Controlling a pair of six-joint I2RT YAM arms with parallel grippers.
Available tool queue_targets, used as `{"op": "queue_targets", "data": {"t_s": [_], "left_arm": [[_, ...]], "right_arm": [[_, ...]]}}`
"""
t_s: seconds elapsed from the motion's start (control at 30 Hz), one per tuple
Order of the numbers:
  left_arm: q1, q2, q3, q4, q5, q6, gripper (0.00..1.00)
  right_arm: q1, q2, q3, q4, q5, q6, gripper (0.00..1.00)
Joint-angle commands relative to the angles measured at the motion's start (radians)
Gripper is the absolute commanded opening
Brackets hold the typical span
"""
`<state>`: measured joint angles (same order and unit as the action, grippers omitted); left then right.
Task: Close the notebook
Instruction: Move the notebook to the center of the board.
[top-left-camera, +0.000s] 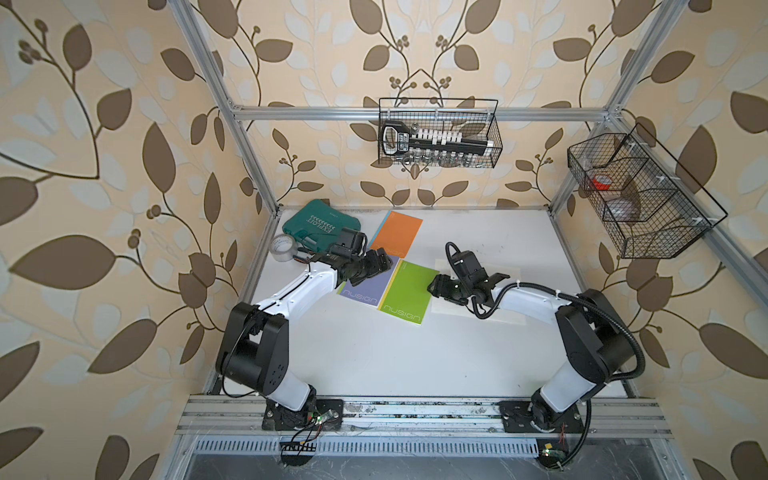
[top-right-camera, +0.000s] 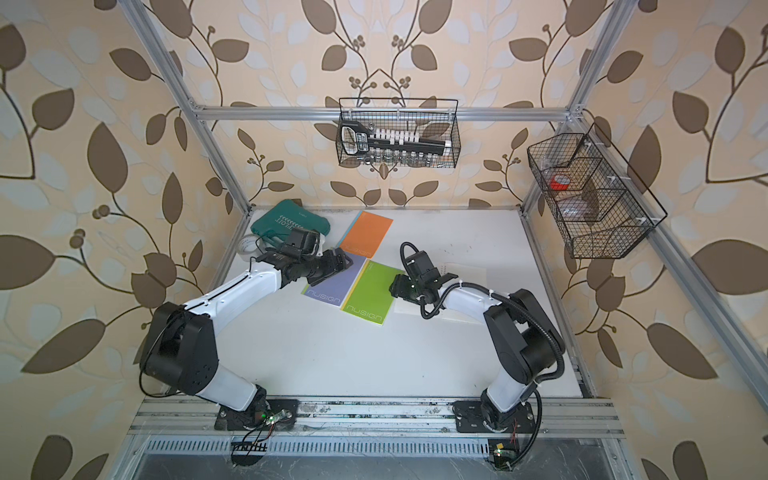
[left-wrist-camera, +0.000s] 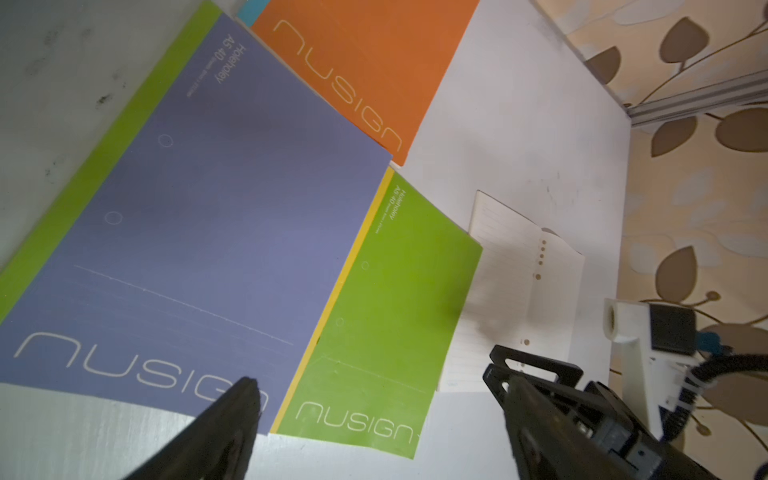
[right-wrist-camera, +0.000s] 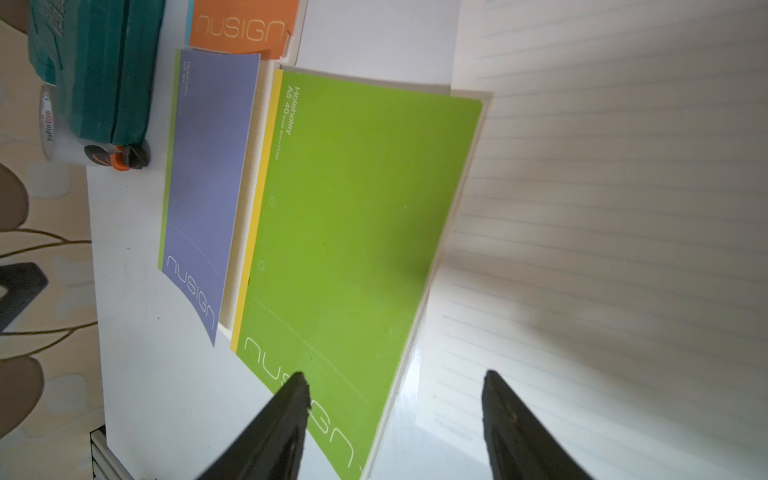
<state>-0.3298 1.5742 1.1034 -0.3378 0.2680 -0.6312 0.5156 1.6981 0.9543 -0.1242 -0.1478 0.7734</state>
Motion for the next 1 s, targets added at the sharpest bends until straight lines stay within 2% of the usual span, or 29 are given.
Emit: {"op": "queue_targets", "data": {"t_s": [0.0,0.17,0.33,0.97], "left_arm": [[0.005,0.079,0.031,-0.052,-0.015,0.063,0.89],[0.006,0.154,0.033,-0.030,-0.043,0.068,0.79],[0.011,0.164,-0.014,-0.015,-0.064,0.050,0.77],[0.063,-0.009,-0.297,0.029,-0.166,-0.077,0.75]], "right_arm": [[0.003,0.063,0.056,0.034,-0.033,0.001,0.66],[0.003,0.142,0.107,0.023,-0.026,-0.003,0.66],[0.003,0.183,0.129,0.020,-0.033,-0.006,0.65],[0.023,0.333,0.290,-0.053,-0.062,-0.102,0.65]]}}
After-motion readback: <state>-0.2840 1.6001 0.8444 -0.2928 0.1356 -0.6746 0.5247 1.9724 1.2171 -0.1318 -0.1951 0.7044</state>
